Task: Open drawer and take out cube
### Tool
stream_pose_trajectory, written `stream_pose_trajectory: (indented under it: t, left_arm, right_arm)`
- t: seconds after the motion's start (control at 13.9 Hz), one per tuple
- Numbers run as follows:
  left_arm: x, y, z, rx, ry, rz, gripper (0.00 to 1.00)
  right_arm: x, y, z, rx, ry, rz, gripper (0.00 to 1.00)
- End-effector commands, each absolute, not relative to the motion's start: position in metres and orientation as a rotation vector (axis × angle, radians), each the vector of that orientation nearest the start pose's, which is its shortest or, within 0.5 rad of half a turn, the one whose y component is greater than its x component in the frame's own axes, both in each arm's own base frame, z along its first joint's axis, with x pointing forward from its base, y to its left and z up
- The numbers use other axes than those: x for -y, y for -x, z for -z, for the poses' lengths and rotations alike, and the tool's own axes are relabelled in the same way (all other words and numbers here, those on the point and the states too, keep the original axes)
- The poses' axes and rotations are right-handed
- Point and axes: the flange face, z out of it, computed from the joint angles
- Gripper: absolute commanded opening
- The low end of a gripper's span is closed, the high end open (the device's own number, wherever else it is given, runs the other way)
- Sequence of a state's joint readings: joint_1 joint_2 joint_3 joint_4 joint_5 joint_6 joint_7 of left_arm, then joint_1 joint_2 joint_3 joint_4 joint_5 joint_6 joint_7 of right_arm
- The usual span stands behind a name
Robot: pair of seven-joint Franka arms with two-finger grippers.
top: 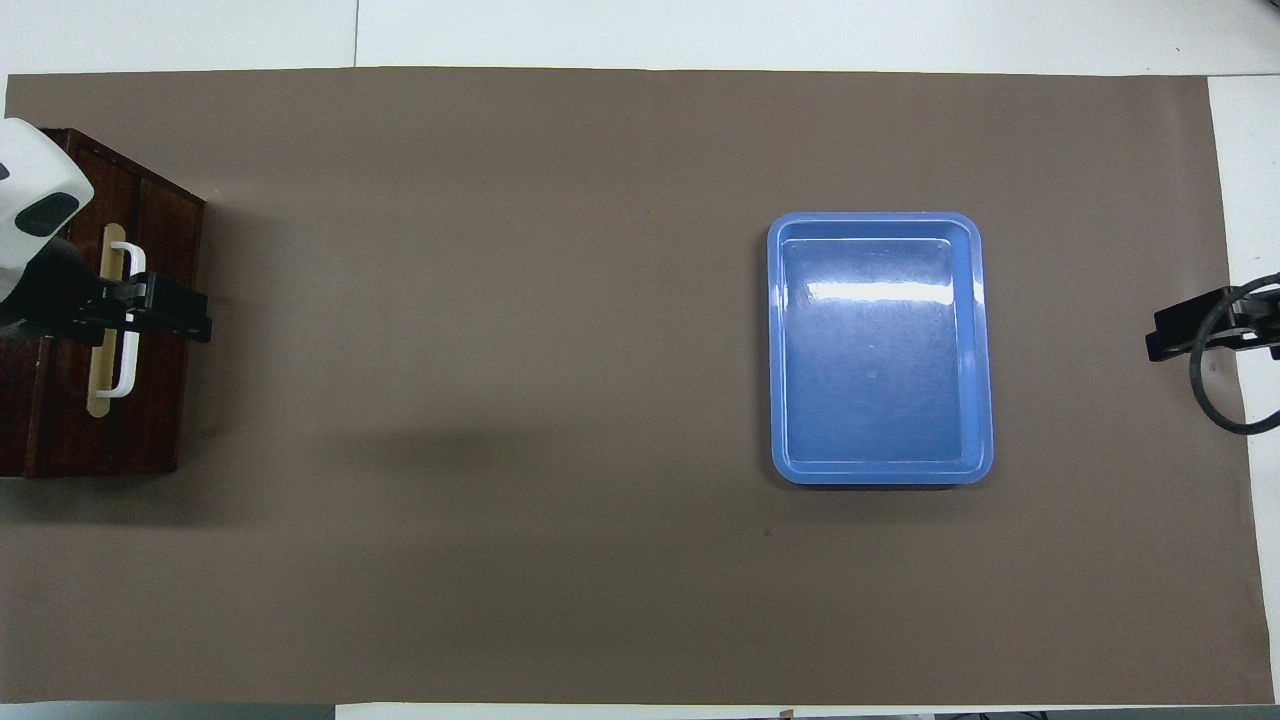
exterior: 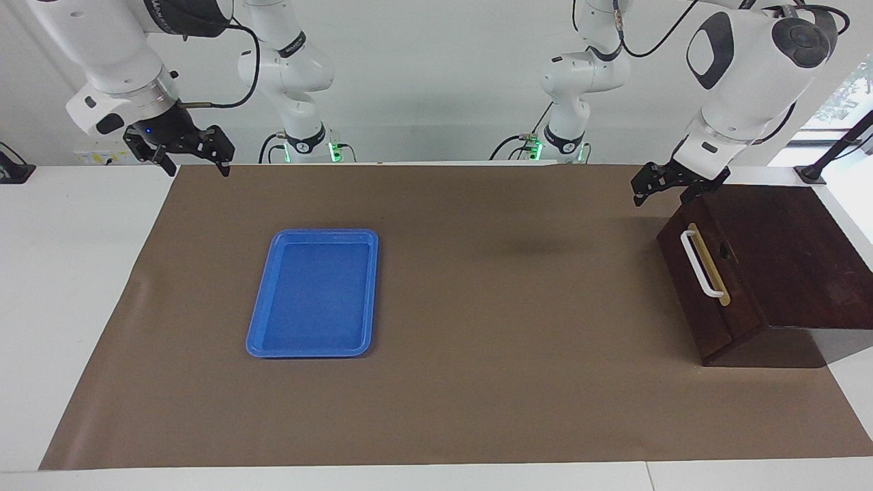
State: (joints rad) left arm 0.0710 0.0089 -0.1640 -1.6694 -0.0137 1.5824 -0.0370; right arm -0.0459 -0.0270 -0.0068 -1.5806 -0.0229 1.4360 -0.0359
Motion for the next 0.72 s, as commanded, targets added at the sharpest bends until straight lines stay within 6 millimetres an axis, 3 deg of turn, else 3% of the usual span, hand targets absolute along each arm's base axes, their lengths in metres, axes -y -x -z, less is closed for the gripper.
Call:
stream_pose_trajectory:
  t: [0.0, 0.36, 0.65]
  left_arm:
    - [0.052, -0.546, -0.579, -0.105, 3.148, -0.161, 1.00]
    - [0.050, -0.549, -0.580, -0.105, 3.145, -0.117, 1.00]
    - [0.050, -0.559, -0.554, -0.203, 3.015, -0.051, 1.00]
  right_arm:
    - [0.034, -0.529, -0.626, -0.004, 3.163, -0.168, 1.00]
    - [0.034, -0.529, -0.626, -0.004, 3.163, -0.168, 1.00]
    - [0.034, -0.529, -0.626, -0.004, 3.163, -0.168, 1.00]
